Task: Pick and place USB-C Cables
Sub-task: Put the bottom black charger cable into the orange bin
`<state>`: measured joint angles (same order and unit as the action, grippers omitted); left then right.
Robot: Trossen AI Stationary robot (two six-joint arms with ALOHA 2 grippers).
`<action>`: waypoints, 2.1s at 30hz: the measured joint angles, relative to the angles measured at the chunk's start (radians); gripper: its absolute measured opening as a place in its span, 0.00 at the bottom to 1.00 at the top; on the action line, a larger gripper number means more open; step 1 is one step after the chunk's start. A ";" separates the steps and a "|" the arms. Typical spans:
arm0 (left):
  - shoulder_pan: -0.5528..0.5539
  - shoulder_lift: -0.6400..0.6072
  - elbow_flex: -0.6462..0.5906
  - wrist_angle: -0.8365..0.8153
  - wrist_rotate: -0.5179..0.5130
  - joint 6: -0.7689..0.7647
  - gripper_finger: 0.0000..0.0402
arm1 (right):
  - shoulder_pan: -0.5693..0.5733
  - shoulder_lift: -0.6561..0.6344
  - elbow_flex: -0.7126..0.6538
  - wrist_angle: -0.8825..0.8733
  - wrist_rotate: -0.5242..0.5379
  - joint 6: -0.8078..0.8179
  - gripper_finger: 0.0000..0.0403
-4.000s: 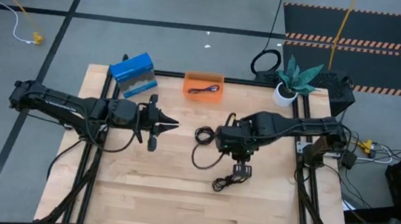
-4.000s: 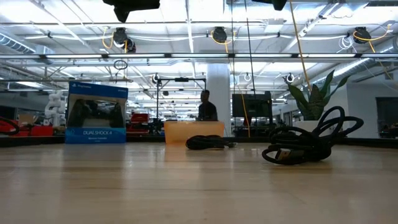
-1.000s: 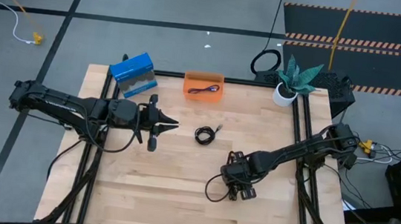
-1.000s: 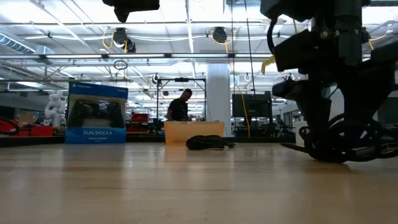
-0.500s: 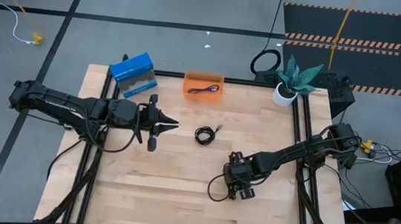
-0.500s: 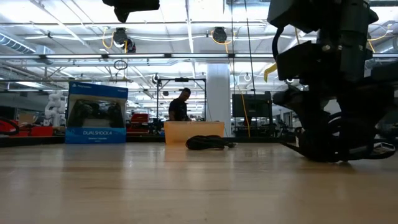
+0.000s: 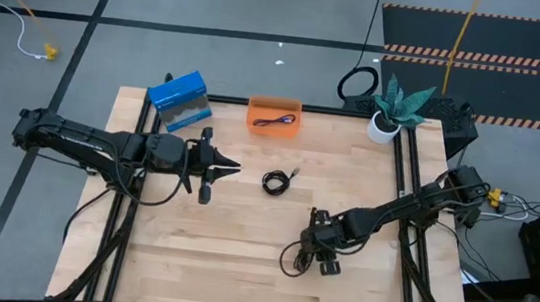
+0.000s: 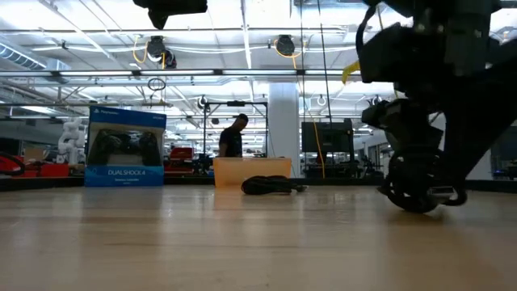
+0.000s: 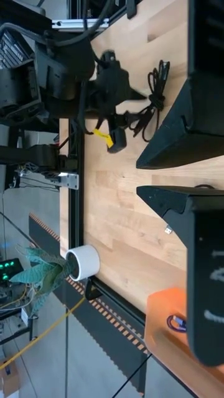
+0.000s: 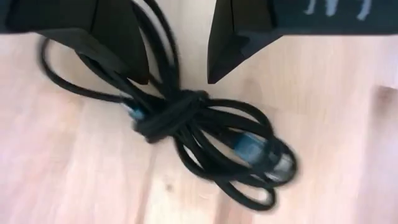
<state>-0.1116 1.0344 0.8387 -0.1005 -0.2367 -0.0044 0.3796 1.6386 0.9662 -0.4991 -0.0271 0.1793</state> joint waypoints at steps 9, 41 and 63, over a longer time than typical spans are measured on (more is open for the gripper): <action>0.000 0.000 0.000 0.000 0.000 0.000 0.14 | 0.022 0.000 -0.014 0.008 0.131 -0.108 0.39; 0.000 0.000 0.000 0.002 0.000 -0.018 0.14 | 0.022 0.068 -0.033 0.056 0.102 -0.159 0.02; 0.000 0.000 0.000 0.000 0.000 -0.006 0.14 | -0.029 -0.082 0.076 -0.108 0.101 -0.094 0.03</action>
<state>-0.1116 1.0344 0.8387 -0.1005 -0.2365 -0.0100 0.3505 1.5569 1.0423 -0.6069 0.0740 0.0856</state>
